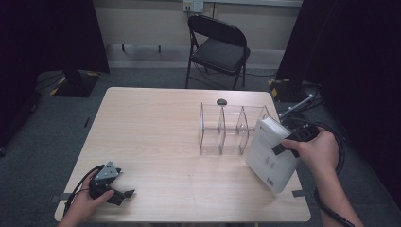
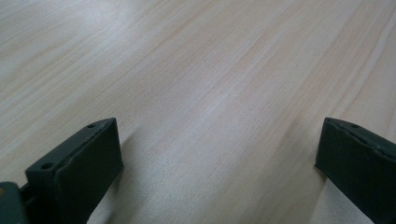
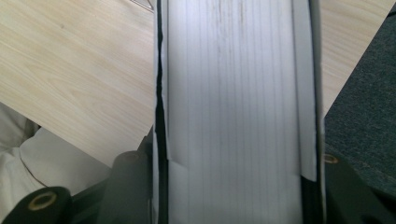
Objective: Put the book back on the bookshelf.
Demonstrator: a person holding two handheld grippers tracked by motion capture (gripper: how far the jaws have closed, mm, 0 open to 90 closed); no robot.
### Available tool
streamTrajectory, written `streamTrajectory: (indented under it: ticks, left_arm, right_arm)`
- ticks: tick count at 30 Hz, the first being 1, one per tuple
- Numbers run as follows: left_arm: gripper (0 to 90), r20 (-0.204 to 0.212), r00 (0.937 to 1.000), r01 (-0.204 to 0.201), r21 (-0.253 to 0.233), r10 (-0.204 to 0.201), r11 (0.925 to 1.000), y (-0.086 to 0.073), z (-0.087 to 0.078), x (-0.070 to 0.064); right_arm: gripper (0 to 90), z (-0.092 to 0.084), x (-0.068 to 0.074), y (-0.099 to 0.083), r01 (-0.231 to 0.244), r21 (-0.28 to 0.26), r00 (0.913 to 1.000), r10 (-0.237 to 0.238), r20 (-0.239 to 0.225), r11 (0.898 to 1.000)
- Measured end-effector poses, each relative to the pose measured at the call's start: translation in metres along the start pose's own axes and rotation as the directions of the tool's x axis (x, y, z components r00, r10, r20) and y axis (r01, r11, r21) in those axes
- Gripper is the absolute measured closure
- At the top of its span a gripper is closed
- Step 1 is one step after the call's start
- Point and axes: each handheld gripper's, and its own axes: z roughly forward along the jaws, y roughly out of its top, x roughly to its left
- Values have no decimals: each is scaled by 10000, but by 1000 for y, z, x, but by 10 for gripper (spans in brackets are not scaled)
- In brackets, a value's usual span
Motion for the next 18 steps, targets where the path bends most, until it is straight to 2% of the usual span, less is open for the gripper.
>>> streamTrajectory:
  ticks: [6, 8, 11, 18]
  left_arm:
    - [0, -11, 10000, -9, 70, 9, 10000, 0, -1, 0]
    - [0, -14, 10000, 3, 69, -3, 10000, 0, -1, 0]
    - [0, -17, 10000, 12, 60, -12, 10000, 0, -1, 0]
    - [0, -21, 10000, 37, 30, -37, 10000, 0, -1, -1]
  right_arm:
    - [520, 2, -2, 5, -170, 28, 9997, 170, 159, 9999]
    - [520, 2, -1, 7, -382, 93, 9991, 380, 181, 9992]
    - [520, 3, -2, 9, -197, 84, 9995, 195, 231, 9998]
    - [520, 5, -2, 16, -548, 10, 9975, 547, 450, 9985]
